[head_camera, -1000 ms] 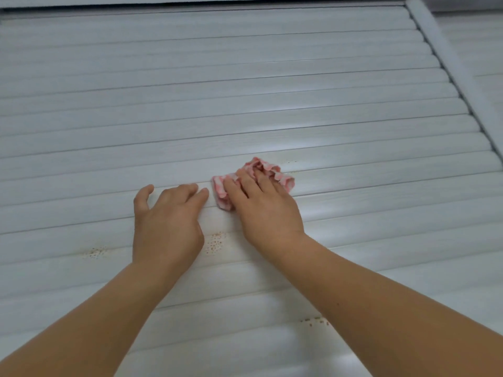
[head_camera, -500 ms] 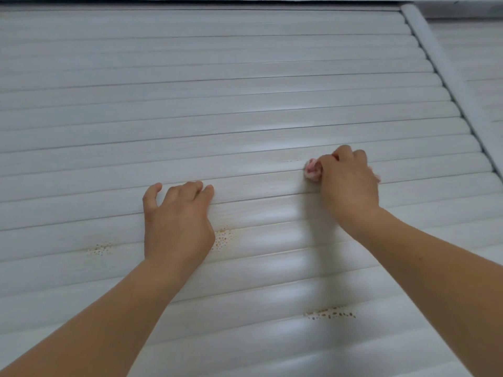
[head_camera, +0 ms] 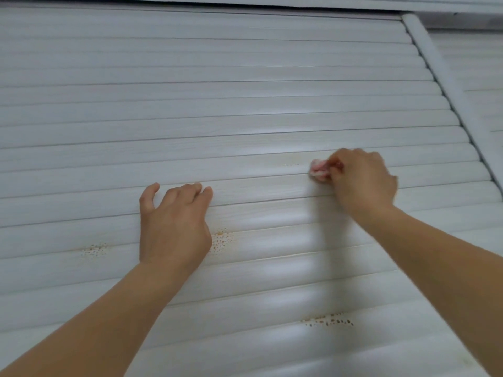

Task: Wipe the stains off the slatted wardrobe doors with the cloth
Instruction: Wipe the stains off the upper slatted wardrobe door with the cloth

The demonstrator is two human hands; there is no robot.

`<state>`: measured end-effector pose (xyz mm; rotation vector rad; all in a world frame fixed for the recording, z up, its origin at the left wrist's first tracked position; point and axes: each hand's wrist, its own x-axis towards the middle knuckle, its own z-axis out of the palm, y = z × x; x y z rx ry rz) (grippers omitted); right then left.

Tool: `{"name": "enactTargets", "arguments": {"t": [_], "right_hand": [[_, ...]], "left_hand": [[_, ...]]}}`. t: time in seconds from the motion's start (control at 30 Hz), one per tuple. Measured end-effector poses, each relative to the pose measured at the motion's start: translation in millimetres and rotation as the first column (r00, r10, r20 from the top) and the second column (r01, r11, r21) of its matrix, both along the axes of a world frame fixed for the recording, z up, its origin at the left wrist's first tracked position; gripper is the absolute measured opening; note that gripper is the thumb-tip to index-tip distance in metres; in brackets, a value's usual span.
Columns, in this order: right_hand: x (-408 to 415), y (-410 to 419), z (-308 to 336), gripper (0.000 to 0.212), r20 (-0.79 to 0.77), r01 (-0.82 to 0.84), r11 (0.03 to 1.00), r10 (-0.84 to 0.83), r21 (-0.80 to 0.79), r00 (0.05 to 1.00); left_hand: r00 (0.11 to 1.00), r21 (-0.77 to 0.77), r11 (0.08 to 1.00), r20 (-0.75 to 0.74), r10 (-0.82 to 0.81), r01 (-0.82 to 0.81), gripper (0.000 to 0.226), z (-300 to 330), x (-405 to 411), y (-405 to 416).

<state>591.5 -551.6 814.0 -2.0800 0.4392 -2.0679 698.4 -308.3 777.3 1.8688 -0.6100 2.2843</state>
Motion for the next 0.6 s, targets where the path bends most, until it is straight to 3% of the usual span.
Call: {"name": "enactTargets", "arguments": {"t": [0.1,0.2,0.33,0.43,0.6], "right_hand": [[-1.1,-20.5,2.7,0.023,0.112,-0.089,0.981,0.070,0.174,0.991],[16.5,-3.8,11.3,0.024,0.212,-0.158,0.961,0.109,0.227,0.971],[39.2,51.2,25.6,0.032,0.223,-0.342,0.934,0.313,0.106,0.923],[48.0,88.1,28.3,0.025,0.112,-0.400,0.915,0.404,-0.058,0.908],[43.8,81.1,25.4,0.025,0.015,-0.225,0.945,0.235,-0.236,0.972]], "left_hand": [[1.000,-0.012,1.000,0.004,-0.019,0.019,0.047,0.1,-0.3,-2.0],[0.999,-0.024,0.999,0.007,-0.031,0.031,0.046,-0.2,-0.1,-3.6],[1.000,-0.026,0.999,0.007,-0.029,0.029,0.047,-2.3,1.4,-3.6],[1.000,-0.017,1.000,0.008,-0.017,0.017,0.048,-1.7,1.4,-3.0],[1.000,0.009,1.000,0.028,0.007,-0.007,0.048,-0.8,2.2,0.5]]}}
